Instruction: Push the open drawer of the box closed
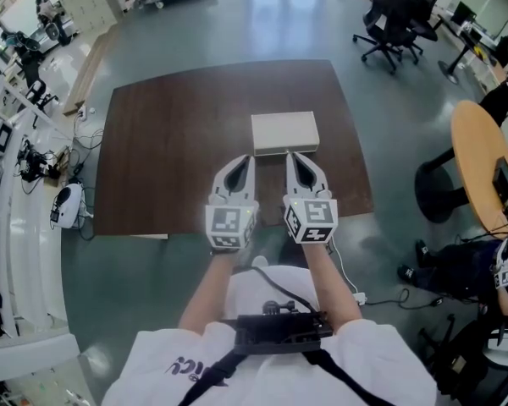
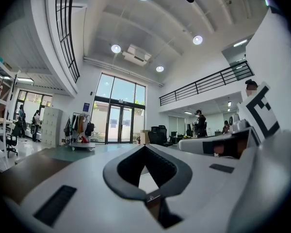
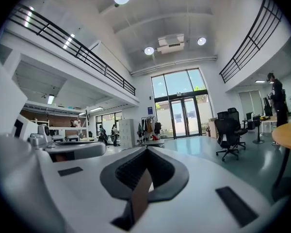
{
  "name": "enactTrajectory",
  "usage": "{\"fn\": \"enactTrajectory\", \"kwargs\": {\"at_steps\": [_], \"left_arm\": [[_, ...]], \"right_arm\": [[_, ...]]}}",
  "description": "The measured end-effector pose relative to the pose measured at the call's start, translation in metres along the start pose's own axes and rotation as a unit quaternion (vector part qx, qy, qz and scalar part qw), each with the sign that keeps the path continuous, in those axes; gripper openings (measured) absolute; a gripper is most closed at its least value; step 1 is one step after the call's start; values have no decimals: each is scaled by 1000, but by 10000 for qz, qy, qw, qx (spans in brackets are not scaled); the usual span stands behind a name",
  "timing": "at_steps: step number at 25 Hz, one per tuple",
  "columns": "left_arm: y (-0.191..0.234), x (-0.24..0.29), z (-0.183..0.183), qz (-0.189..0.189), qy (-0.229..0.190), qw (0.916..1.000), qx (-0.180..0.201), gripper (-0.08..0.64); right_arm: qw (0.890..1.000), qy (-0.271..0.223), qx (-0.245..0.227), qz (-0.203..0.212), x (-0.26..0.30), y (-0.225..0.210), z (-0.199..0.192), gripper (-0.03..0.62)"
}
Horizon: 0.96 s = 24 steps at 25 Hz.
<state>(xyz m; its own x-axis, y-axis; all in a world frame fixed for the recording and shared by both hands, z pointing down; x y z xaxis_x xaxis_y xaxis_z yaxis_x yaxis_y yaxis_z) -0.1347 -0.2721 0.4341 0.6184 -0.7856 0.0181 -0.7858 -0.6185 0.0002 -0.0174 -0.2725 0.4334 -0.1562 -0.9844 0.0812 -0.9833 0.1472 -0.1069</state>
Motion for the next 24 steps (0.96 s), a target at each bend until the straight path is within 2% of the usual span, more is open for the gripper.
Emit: {"fn": "enactTrajectory", "kwargs": {"at_steps": [10, 16, 24], "left_arm": [[-4, -4, -7, -107, 42, 9999, -48, -3], [0, -3, -13, -61, 43, 9997, -229, -3], [-10, 12, -14, -240, 22, 9993, -291, -3]], "right_arm": [[9993, 132, -148, -310, -7, -3, -8, 6], [9983, 194, -335, -439, -8, -6, -12, 6], [9975, 265, -359, -539, -2, -21, -16, 6]]}}
Point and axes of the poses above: the fingertips, and each gripper's own axes: x forward along the fingers, y to its left, z out of its top, the point moved 2 cm from there along -x, backward along the fingers, and after that the axes turned 10 degrees about -z, right-handed, at the moved point
